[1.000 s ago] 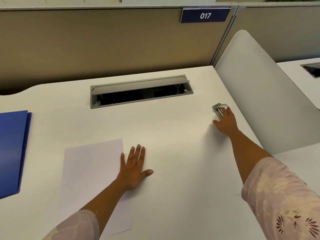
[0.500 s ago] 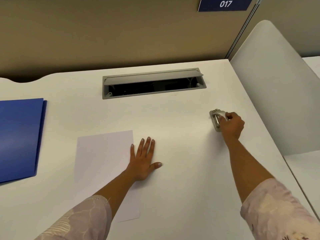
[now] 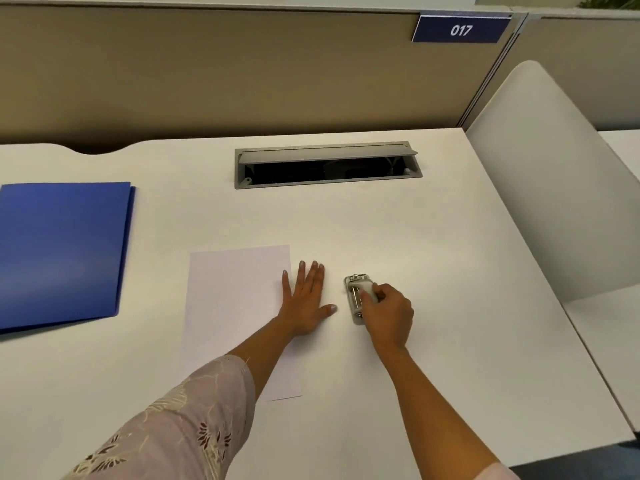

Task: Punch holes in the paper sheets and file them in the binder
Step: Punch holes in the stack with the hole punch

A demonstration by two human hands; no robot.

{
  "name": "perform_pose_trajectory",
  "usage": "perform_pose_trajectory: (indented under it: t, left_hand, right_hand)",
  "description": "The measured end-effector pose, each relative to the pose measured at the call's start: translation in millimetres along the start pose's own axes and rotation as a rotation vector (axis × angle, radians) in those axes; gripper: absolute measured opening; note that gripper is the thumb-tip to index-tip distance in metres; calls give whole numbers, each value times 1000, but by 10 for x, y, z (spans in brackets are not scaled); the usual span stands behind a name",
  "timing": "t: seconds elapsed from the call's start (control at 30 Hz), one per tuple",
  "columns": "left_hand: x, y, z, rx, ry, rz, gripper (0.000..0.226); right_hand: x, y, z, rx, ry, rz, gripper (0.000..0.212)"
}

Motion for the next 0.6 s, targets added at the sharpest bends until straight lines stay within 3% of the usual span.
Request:
perform_pose_trajectory:
  t: [0.13,0.33,0.6]
  left_hand:
    - [-174,281,-472,-77,-215,-111,83]
    - [-110,1398,-1355,-618,-400,-369,62]
    - [-35,1700,-1710,-933,-294,-442,106]
  right_hand:
    - [81,90,-270,14,23,-52,19]
    - [326,298,-599,-19,80,-165,21]
    - [414,492,-790,-39,90,-296,23]
Point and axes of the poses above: each hand's wrist, its own z-axis towards the middle knuckle, its own x-axis out of the palm, y = z × x, the point moved 9 cm from there along z, towards the middle knuckle, and after that the axes turned 7 degrees about z, right-handed, at the moved point
